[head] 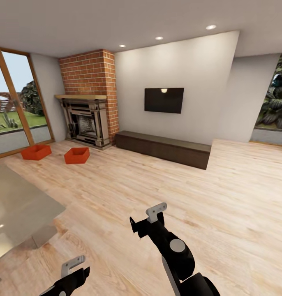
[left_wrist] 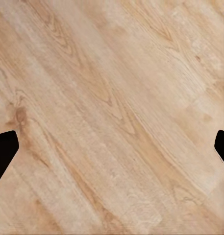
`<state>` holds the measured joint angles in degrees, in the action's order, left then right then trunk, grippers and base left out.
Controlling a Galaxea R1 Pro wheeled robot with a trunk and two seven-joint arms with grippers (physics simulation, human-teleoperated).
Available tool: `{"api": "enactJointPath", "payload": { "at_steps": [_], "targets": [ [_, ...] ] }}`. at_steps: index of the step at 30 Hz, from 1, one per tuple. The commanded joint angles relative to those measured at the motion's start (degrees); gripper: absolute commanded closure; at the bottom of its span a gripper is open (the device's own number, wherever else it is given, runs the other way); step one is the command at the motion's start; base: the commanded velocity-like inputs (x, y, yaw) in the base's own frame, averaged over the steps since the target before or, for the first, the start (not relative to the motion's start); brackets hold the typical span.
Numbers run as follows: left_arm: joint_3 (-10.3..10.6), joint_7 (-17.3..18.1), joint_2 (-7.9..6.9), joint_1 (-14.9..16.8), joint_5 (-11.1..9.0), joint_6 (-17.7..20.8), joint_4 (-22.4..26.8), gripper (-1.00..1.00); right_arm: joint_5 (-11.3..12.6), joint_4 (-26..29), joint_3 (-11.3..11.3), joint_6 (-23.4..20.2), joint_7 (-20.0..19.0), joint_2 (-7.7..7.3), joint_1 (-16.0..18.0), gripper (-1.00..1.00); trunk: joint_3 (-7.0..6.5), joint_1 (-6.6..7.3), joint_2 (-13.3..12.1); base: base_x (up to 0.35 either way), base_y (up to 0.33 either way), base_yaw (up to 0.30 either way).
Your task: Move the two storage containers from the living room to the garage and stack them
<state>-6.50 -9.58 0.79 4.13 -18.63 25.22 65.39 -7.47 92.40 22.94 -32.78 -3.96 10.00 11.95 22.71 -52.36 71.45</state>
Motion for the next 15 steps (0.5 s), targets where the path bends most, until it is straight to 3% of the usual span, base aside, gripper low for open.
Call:
{"api": "enactJointPath", "payload": {
  "at_steps": [1, 15],
  "targets": [
    [0.0, 0.0, 0.0, 0.0, 0.0, 0.0, 0.0, -1.0, 0.0, 0.01, 0.0, 0.0, 0.0, 0.0, 0.0, -1.0, 0.0, 0.0, 0.0, 0.337, -0.13, 0.0],
    [0.0, 0.0, 0.0, 0.0, 0.0, 0.0, 0.01, -1.0, 0.0, 0.0, 0.0, 0.0, 0.0, 0.0, 0.0, -1.0, 0.0, 0.0, 0.0, 0.337, -0.13, 0.0]
  ]
}}
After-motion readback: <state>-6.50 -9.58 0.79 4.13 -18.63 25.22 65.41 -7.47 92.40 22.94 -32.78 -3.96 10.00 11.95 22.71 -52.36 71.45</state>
